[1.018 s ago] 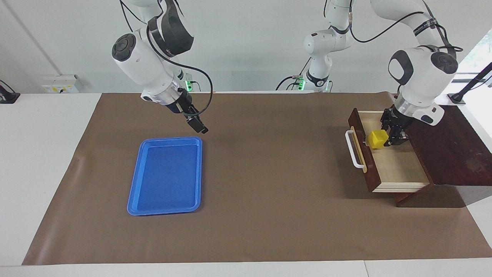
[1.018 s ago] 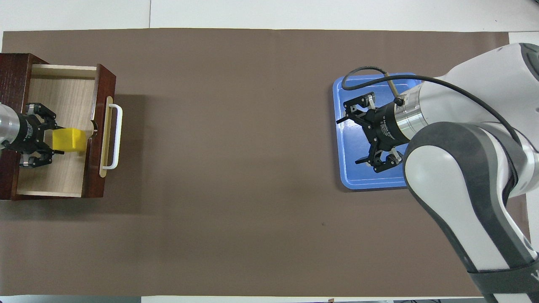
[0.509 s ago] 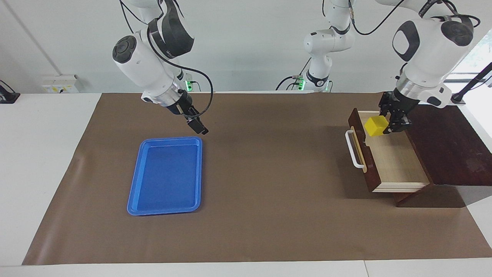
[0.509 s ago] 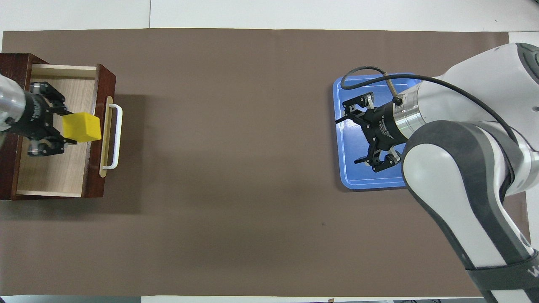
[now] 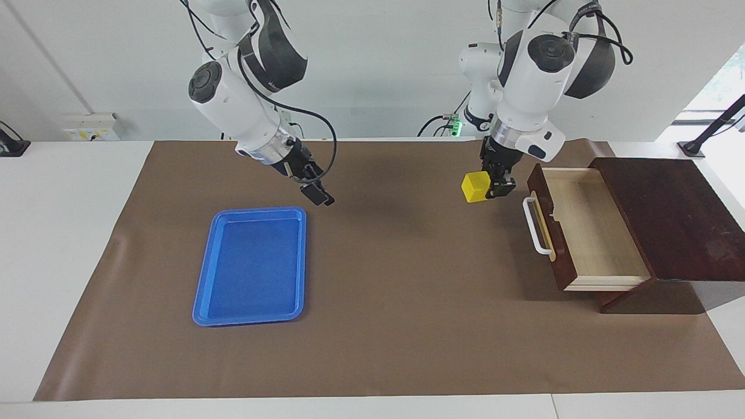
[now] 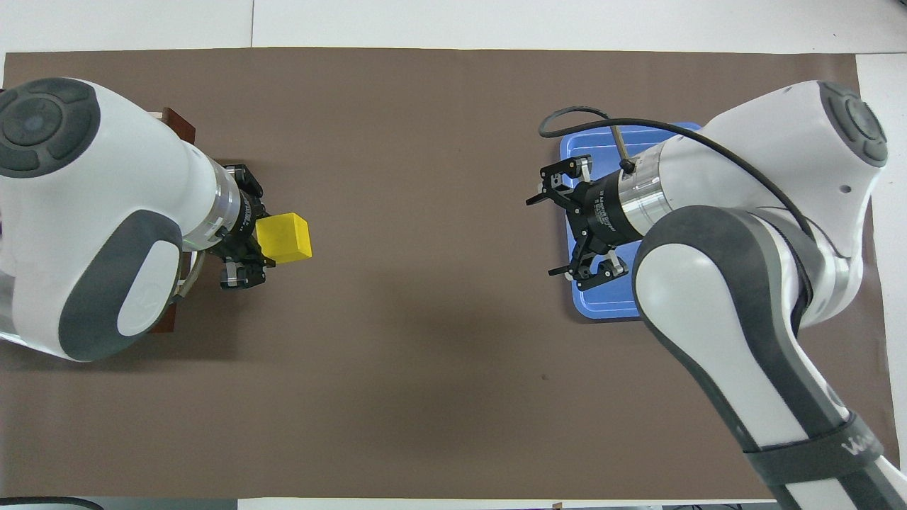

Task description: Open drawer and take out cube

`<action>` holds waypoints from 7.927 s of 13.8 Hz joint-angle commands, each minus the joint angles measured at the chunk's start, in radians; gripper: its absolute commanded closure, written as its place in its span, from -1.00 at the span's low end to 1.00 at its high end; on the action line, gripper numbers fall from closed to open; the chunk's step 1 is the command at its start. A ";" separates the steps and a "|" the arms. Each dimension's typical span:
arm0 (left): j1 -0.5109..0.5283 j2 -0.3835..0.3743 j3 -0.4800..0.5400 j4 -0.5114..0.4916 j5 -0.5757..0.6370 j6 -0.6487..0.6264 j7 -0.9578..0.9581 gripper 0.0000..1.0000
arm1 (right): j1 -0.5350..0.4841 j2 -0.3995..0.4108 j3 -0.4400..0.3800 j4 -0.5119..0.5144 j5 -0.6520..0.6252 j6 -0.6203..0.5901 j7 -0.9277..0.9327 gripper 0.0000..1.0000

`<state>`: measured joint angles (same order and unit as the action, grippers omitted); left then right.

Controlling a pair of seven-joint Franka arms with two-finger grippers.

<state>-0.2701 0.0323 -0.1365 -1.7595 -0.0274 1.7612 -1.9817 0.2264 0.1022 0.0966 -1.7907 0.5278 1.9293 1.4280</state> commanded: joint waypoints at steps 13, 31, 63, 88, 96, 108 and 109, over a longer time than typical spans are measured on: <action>-0.234 -0.019 0.020 -0.094 -0.026 0.146 -0.307 1.00 | 0.152 0.283 0.002 0.243 0.212 0.020 0.130 -1.00; -0.244 -0.011 0.021 -0.094 -0.022 0.156 -0.325 1.00 | 0.212 0.176 0.002 0.113 0.199 0.077 0.152 -1.00; 0.007 -0.037 0.031 -0.141 -0.013 0.150 -0.180 -1.00 | 0.176 0.166 0.000 0.109 0.213 0.100 0.103 1.00; 0.399 0.037 0.032 -0.219 0.230 0.374 0.339 -1.00 | -0.444 0.140 -0.009 -0.295 0.069 0.071 -0.649 1.00; 0.471 0.038 0.031 -0.218 0.230 0.399 0.426 -1.00 | -0.447 0.229 -0.006 -0.213 0.106 0.129 -0.626 1.00; 0.362 -0.061 0.006 0.045 0.071 -0.096 1.002 -1.00 | -0.432 0.245 -0.006 -0.263 0.213 0.218 -0.639 -0.30; 0.362 -0.074 0.005 0.045 0.066 -0.127 1.093 -1.00 | -0.429 0.245 -0.006 -0.262 0.213 0.214 -0.644 -0.99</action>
<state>0.0931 -0.0049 -0.1396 -1.7113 0.0737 1.6993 -1.0534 -0.2036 0.3464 0.0813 -2.0301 0.7268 2.1112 0.7966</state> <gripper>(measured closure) 0.000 0.361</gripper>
